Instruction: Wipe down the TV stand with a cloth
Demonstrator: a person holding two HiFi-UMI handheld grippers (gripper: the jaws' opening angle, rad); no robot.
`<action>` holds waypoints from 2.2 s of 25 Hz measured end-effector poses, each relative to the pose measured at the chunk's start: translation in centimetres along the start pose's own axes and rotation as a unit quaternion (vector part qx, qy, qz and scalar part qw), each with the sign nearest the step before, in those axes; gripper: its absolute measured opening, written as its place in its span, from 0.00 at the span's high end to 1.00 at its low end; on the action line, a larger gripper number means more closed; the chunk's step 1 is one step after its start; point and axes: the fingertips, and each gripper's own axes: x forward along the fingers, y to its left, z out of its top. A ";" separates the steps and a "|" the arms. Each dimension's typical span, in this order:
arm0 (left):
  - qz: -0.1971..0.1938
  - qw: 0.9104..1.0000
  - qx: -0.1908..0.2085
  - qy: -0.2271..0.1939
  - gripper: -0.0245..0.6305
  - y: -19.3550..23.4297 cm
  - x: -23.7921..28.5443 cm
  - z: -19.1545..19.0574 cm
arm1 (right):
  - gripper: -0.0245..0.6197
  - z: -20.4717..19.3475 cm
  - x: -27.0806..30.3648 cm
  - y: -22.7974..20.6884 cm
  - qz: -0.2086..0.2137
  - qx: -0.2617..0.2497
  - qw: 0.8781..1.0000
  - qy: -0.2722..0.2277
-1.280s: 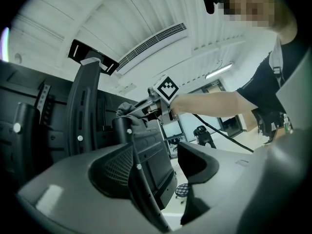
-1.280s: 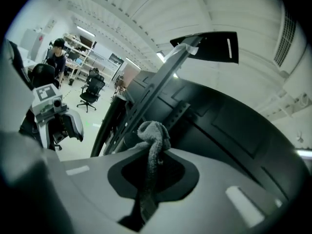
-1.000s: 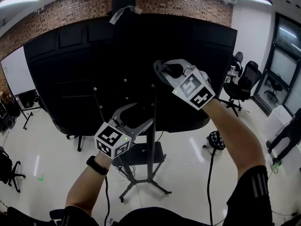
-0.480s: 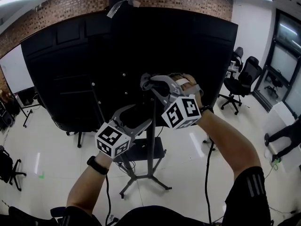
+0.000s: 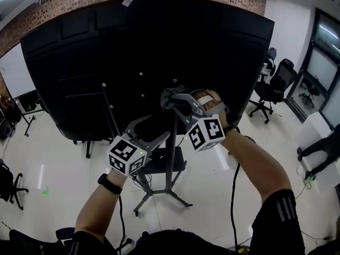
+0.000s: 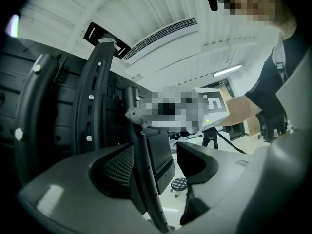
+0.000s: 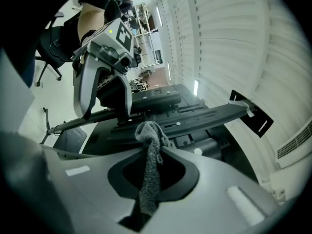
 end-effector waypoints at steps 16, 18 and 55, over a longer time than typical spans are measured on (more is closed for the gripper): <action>-0.014 0.999 -0.037 0.030 0.50 -1.0 0.5 -7.1 | 0.93 -0.7 0.4 6.8 0.025 0.081 0.996 -0.010; -0.013 0.998 -0.043 0.036 0.50 -1.0 0.6 -8.1 | 0.93 -0.8 0.6 8.2 0.034 0.086 0.996 -0.009; -0.003 0.974 -0.166 0.153 0.50 -4.0 -0.9 -38.3 | 0.93 -6.9 3.2 41.9 0.192 0.210 0.958 0.037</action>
